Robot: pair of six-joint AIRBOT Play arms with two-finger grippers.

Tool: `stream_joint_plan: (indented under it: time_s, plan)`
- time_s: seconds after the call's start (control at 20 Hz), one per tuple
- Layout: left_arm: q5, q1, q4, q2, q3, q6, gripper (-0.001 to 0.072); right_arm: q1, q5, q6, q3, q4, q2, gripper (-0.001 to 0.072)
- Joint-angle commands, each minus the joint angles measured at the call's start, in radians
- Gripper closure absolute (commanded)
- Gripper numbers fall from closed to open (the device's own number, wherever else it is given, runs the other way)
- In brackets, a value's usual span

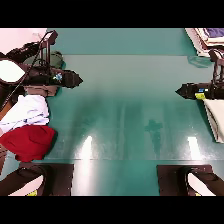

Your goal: Fold the shirts.

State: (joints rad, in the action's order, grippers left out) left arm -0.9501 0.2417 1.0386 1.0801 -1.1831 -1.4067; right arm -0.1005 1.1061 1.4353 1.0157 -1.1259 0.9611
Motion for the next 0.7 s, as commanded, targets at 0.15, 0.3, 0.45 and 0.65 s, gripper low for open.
stream_joint_plan:
  time_s: [0.15, 0.3, 0.45, 0.65]
  plan:
    - [0.0, 0.001, 0.0, 0.0, 0.0, 0.0, 0.0684, -0.001, -0.008, 0.0, 0.001, 0.0, 0.0, 0.0692]
    - [0.0, 0.001, 0.0, 0.0, 0.0, 0.0, 0.0685, -0.001, -0.01, -0.001, 0.001, -0.001, 0.0, 0.0692]
    - [0.0, 0.001, 0.0, 0.0, 0.0, 0.0, 0.0685, -0.001, -0.019, -0.006, 0.001, -0.001, 0.0, 0.0692]
    - [0.036, 0.001, -0.048, 0.0, 0.0, -0.016, 0.0684, -0.001, -0.04, -0.016, -0.001, -0.001, 0.0, 0.0692]
